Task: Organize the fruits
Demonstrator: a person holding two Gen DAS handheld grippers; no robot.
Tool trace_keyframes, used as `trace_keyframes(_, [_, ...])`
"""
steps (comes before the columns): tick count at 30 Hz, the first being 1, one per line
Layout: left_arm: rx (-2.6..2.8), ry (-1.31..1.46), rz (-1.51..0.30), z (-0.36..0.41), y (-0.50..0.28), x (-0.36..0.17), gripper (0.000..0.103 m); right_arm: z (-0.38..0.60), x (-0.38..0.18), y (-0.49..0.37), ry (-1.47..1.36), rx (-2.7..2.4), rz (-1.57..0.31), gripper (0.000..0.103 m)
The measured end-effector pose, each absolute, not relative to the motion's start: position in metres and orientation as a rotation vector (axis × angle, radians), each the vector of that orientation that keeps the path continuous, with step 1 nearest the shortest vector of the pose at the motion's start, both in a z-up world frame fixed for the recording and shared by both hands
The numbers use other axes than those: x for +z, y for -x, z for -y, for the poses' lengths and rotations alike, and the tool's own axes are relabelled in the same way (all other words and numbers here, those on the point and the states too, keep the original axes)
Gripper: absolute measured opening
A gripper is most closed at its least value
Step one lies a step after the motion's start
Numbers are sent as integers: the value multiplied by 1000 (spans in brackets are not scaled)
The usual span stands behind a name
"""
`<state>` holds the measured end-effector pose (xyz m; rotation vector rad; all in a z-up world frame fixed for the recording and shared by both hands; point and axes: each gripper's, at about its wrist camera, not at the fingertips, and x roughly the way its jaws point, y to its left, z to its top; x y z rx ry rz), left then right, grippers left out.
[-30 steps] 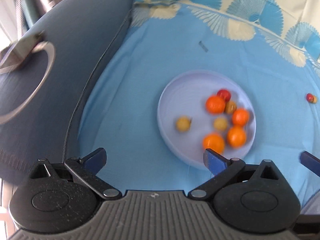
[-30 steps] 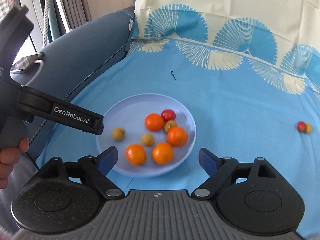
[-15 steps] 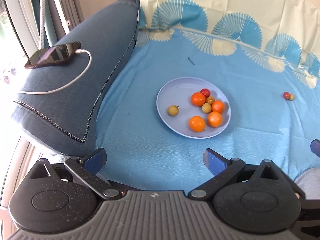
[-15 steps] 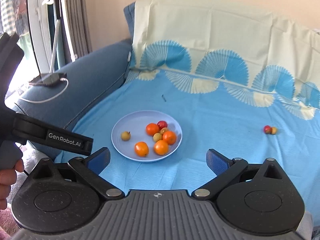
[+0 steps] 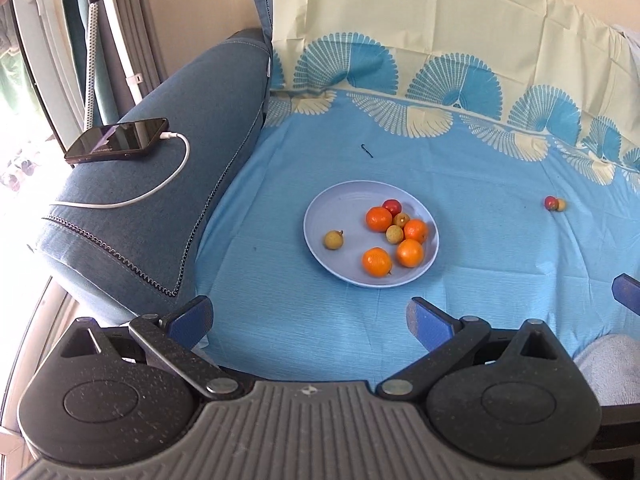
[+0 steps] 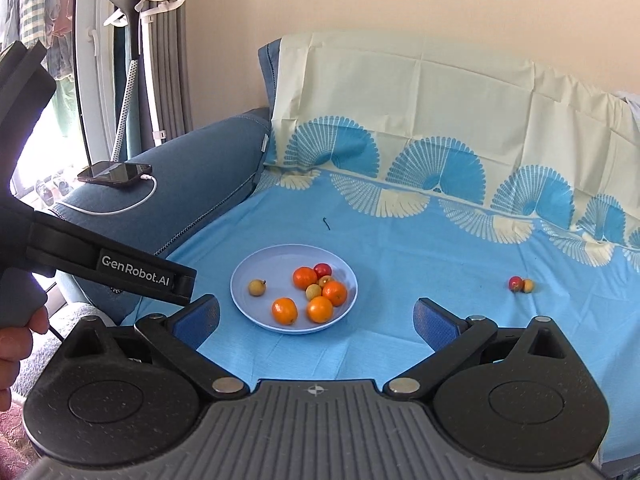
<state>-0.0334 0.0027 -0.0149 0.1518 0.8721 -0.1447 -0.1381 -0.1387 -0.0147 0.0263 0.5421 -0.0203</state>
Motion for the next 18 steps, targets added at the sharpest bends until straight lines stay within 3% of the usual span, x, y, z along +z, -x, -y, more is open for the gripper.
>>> trace_keyframes(18, [-150, -149, -889, -4, 32, -19, 103, 134, -16, 137, -23, -22, -553, 102])
